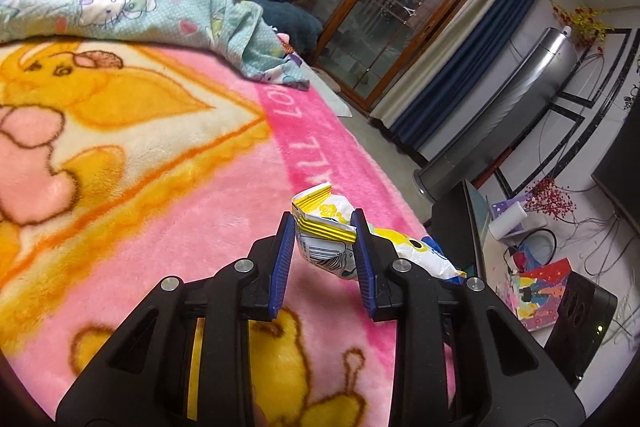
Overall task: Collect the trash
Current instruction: 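Grasp the silver-yellow snack packet with the left gripper while the right gripper grasps the blue bag, then carry the silver packet and blue bag in both grippers over the bin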
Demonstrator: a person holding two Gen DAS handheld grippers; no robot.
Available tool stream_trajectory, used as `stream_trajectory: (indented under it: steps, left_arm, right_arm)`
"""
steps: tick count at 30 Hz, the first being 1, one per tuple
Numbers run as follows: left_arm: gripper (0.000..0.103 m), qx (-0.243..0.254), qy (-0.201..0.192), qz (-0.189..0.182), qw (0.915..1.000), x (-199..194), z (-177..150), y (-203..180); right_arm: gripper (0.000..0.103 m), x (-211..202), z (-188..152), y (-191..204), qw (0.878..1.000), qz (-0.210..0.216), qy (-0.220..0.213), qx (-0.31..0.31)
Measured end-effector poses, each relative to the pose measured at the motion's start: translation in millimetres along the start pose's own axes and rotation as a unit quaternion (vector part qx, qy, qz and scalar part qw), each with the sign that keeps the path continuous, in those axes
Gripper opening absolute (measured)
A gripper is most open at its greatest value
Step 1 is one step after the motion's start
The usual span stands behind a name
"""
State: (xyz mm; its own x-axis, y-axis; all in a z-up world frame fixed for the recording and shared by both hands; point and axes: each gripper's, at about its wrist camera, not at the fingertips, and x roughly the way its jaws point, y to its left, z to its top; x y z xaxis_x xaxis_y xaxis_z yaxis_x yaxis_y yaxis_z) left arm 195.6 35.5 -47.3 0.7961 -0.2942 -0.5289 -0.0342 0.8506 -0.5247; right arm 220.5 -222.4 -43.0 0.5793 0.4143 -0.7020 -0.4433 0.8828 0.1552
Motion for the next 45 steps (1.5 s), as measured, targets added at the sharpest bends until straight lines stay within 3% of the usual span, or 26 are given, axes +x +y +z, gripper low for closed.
stream_trajectory:
  steps: [20, 45]
  left_arm:
    - [0.022, 0.070, -0.022, -0.038, 0.9966, -39, -14, -57]
    - [0.022, 0.171, 0.001, -0.087, 0.9814, -37, -56, -132]
  right_arm:
    - [0.014, -67, -6, -32, 0.998, -0.021, -0.053, 0.039]
    - [0.014, -140, -44, -104, 0.983, -0.081, -0.091, 0.138]
